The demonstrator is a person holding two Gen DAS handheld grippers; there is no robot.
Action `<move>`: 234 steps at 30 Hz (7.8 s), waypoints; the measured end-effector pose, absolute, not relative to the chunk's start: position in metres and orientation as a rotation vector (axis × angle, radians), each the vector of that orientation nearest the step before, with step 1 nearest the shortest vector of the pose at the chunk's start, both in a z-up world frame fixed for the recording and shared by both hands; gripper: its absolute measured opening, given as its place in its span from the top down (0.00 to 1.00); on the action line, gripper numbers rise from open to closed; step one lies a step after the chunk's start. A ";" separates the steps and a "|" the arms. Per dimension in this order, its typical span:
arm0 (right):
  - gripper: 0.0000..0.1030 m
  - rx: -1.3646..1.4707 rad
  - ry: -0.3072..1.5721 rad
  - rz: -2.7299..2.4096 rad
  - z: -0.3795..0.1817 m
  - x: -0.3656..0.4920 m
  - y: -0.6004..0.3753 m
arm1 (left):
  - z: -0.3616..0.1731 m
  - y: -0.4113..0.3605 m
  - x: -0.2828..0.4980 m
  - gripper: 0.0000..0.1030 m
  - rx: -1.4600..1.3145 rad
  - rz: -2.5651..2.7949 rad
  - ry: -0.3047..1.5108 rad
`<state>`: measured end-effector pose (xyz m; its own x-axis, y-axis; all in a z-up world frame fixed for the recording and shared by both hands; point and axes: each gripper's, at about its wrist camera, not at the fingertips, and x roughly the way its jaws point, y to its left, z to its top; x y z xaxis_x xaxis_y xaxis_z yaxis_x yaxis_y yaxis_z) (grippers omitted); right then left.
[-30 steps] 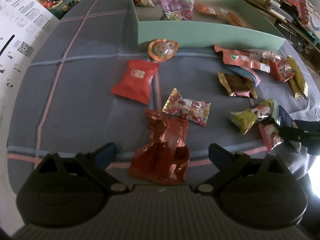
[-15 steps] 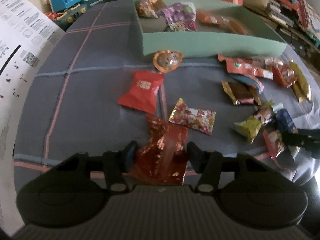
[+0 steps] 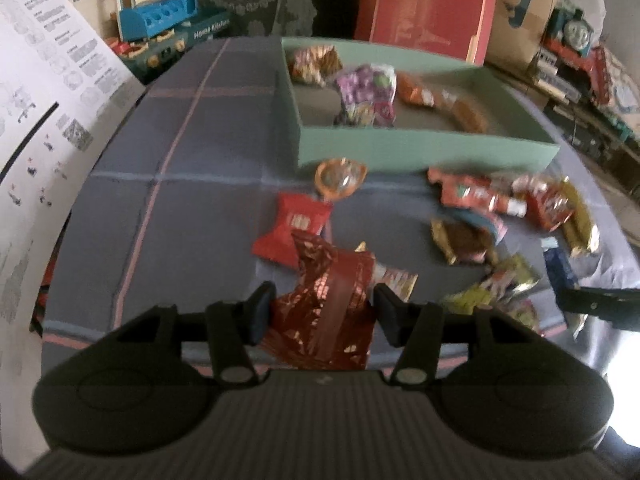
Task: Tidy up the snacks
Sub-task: 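Place both packets into the green box and open both tools, then grasp the yellow bar with the right tool while the left grasps a green-yellow stick packet, then lower both packets into the green box and open both tools, then grasp the yellow-gold bar with the right tool while the left grasps a brown chocolate packet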
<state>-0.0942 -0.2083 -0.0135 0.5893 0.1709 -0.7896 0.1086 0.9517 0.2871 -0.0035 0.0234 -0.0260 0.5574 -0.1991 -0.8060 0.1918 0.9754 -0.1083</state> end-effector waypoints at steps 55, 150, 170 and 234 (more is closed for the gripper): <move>0.00 0.304 0.748 -0.108 0.030 0.087 -0.310 | -0.007 -0.148 0.167 0.00 0.150 -0.293 0.865; 0.53 0.338 0.772 -0.164 0.025 -0.005 -0.333 | 0.008 -0.111 0.097 0.88 0.076 -0.494 0.874; 0.53 0.191 0.833 -0.127 0.003 0.192 -0.313 | -0.013 -0.113 0.286 0.88 0.072 -0.305 0.908; 0.30 0.292 0.917 -0.300 -0.041 -0.019 -0.331 | -0.084 -0.118 0.096 0.00 0.171 -0.209 1.045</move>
<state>-0.0190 -0.3315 -0.0409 0.5725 -0.1287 -0.8097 0.3745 0.9196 0.1186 0.0957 -0.1176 -0.0844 0.4855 -0.0900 -0.8696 0.2515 0.9670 0.0403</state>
